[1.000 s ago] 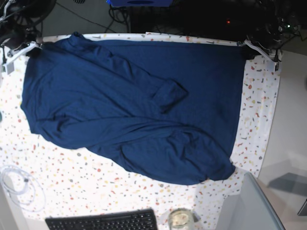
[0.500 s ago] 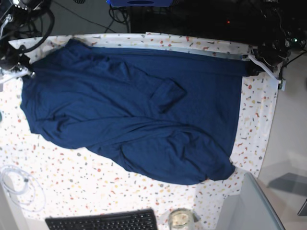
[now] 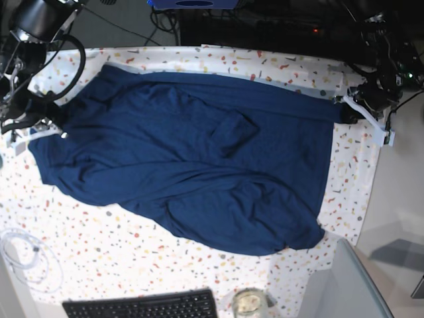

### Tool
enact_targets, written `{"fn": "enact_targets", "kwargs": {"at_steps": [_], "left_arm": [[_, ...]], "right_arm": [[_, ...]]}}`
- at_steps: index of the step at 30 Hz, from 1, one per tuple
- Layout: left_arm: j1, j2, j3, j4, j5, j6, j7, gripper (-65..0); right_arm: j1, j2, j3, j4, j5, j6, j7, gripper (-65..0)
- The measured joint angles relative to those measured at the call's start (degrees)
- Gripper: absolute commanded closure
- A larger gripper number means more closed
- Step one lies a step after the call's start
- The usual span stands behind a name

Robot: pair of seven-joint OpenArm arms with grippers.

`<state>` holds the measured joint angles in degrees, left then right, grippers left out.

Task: Layout the t-shirt on the table in an organized manner, then fold the t-shirt properly
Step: 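Lift both held corners and pull them apart to stretch the shirt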

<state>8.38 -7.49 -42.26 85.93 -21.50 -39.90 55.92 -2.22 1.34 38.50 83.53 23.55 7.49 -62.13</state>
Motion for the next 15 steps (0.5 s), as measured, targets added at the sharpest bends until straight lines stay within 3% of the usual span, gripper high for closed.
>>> {"fn": "enact_targets", "kwargs": {"at_steps": [10, 15], "left_arm": [[-6.7, -0.4, -0.5, -8.6, 0.1, 0.0, 1.1, 0.0], [-9.5, -0.2, -0.5, -11.3, -0.5, 3.9, 1.1, 0.0]], "right_arm": [[2.0, 3.4, 0.5, -1.9, 0.0, -0.1, 0.5, -0.3], [5.5, 4.5, -0.1, -5.9, 0.5, -0.1, 0.5, -0.3]]}}
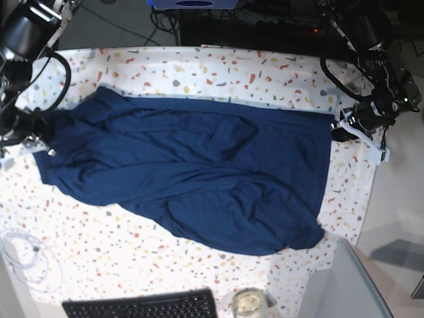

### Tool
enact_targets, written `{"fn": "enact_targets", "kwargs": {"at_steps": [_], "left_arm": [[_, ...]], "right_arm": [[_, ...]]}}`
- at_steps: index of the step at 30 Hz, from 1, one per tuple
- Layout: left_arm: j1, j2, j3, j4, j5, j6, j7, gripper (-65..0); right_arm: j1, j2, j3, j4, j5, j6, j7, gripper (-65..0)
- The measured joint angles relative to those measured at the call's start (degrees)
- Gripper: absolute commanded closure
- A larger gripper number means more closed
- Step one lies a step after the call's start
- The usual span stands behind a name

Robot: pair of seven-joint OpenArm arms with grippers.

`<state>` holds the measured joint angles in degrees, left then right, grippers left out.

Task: Layout the t-shirt on the table in an organized manner, then fold the t-shirt properly
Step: 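Lift both held corners and pull them apart to stretch the shirt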

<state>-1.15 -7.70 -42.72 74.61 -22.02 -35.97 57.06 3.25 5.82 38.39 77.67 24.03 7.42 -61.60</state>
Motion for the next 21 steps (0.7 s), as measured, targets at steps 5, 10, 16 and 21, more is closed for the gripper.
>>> {"fn": "enact_targets", "kwargs": {"at_steps": [5, 10, 16, 21], "left_arm": [[-3.0, 0.1, 0.0, -3.6, 0.1, 0.2, -0.1, 0.0], [-5.2, -0.1, 0.0, -8.9, 0.5, 0.2, -0.3, 0.0], [-5.9, 0.0, 0.0, -9.6, 0.2, 3.2, -4.9, 0.0], [-6.0, 0.1, 0.0, -9.6, 0.1, 3.7, -5.0, 0.0]], "right_arm": [[2.4, 2.2, 0.2, -8.2, -0.4, -0.1, 1.6, -0.2], [2.4, 2.5, 0.2, -9.5, -0.5, -0.1, 4.0, -0.3], [2.4, 2.6, 0.2, -9.5, -0.5, -0.1, 4.0, -0.3], [2.4, 2.6, 0.2, -9.5, -0.5, -0.1, 4.0, -0.3]]}}
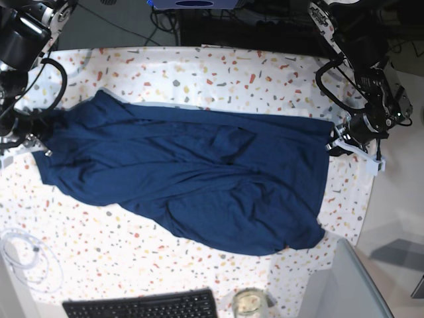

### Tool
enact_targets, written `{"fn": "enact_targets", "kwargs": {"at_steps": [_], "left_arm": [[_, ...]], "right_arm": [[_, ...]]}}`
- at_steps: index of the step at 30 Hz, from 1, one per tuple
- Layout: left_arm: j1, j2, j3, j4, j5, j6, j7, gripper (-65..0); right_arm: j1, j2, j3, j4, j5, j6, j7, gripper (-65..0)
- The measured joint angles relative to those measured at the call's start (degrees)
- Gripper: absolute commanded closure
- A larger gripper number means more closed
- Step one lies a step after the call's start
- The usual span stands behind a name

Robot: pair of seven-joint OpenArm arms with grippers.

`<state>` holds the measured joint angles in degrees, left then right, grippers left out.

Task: Layout the t-shirt on the table in an organized manner, then fold the t-shirt properly
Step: 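Lift both held corners and pull them apart to stretch the shirt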

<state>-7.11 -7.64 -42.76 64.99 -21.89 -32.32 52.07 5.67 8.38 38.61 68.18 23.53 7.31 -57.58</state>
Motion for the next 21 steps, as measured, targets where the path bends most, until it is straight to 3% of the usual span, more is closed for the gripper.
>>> {"fn": "enact_targets", "kwargs": {"at_steps": [7, 14, 16, 18, 21], "left_arm": [[0.0, 0.0, 0.0, 0.0, 0.0, 0.0, 0.0, 0.0], [-0.1, 0.0, 0.0, 0.0, 0.0, 0.2, 0.0, 0.0], [-0.3, 0.0, 0.0, -0.2, 0.7, 0.7, -2.4, 0.0], [-1.0, 0.0, 0.0, -1.9, -0.5, 3.7, -4.2, 0.0], [-1.3, 0.0, 0.0, -4.1, -0.2, 4.1, -5.1, 0.0]], "right_arm": [[0.2, 0.0, 0.0, 0.1, 0.0, 0.0, 0.0, -0.2], [1.1, -0.1, -5.4, 0.1, 0.3, 0.0, 1.0, -0.2], [0.9, 0.0, -5.5, 0.1, 0.0, 0.0, 2.2, -0.2], [0.9, 0.2, -5.5, 0.0, 0.0, 0.0, 2.2, -0.2], [1.0, 0.1, -5.5, 0.0, 0.0, 0.0, 2.6, -0.2]]}}
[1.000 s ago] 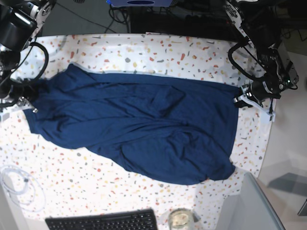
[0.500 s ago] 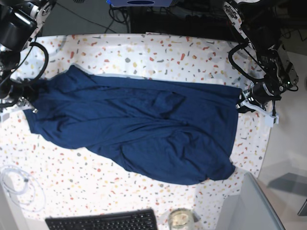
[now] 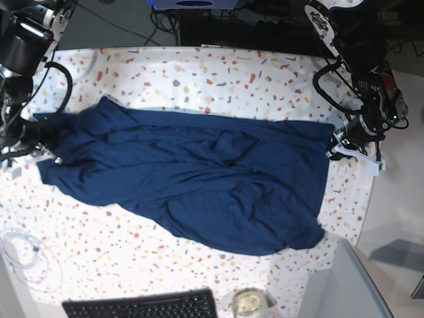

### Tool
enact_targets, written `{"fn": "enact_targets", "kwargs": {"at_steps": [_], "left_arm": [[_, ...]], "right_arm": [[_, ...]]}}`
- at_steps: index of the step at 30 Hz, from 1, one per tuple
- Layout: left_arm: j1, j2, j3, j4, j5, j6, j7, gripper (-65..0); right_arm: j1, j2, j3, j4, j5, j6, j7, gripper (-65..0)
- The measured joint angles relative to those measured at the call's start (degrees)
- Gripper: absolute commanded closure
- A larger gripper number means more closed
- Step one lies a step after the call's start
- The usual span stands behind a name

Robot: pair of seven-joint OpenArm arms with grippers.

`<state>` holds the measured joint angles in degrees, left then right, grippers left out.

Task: Layout the t-shirt on the table in an organized manner, then fold the t-shirt properly
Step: 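Lift both held corners and pull them apart to stretch the shirt, then hold both corners taut and drag the shirt edge toward the robot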

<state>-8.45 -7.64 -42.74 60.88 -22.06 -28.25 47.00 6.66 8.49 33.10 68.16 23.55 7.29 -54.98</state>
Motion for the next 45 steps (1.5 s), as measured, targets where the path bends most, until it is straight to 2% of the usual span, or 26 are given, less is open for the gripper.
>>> {"fn": "enact_targets", "kwargs": {"at_steps": [3, 12, 15, 23, 27, 32, 36, 38, 41, 45], "left_arm": [[0.2, -0.1, 0.0, -0.7, 0.3, 1.0, -1.0, 0.0], [-1.4, 0.0, 0.0, -0.7, 0.2, 0.9, -1.1, 0.0], [-0.9, 0.1, 0.0, 1.2, 0.1, 0.9, 2.0, 0.0], [11.1, 2.6, -0.1, 15.3, 0.5, 0.9, 3.9, 0.0], [15.6, 2.6, 0.0, 23.2, -0.4, 0.6, 3.5, 0.0], [21.8, 1.8, 0.1, 28.6, -8.9, 0.7, 4.0, 0.0], [22.6, 0.4, -6.1, 29.4, -15.0, 0.7, 9.8, 0.0], [22.7, 0.3, -8.8, 30.6, -15.8, 0.7, 11.4, 0.0], [22.9, 0.3, -10.4, 33.3, -15.9, 0.7, 13.5, 0.0], [22.7, 0.3, -10.1, 33.5, -15.9, 0.4, 14.0, 0.0]], "right_arm": [[-0.1, 0.1, 0.0, 0.0, 0.0, 0.0, 0.0, -0.2], [1.2, 0.8, -0.4, -1.9, 0.2, 0.0, 1.6, -0.2], [1.2, 1.4, -0.1, -1.6, 0.0, 0.0, -0.6, -0.2], [-7.8, 0.6, 0.2, 12.9, 0.0, 0.0, -5.7, -0.2], [-12.6, -0.6, 0.0, 19.6, 1.4, 0.1, -7.0, -0.2], [-18.0, -1.5, 0.1, 25.5, 0.6, 0.1, -7.3, -0.2], [-19.6, -1.4, 0.0, 27.5, 1.1, 0.0, -7.1, -0.3], [-20.8, -1.5, 0.0, 28.5, 1.5, 0.1, -7.6, -0.3], [-22.2, -1.6, 0.0, 31.1, 1.0, 0.1, -12.6, -0.2], [-21.4, -1.6, 0.0, 30.6, 1.5, 0.1, -11.9, -0.2]]}}
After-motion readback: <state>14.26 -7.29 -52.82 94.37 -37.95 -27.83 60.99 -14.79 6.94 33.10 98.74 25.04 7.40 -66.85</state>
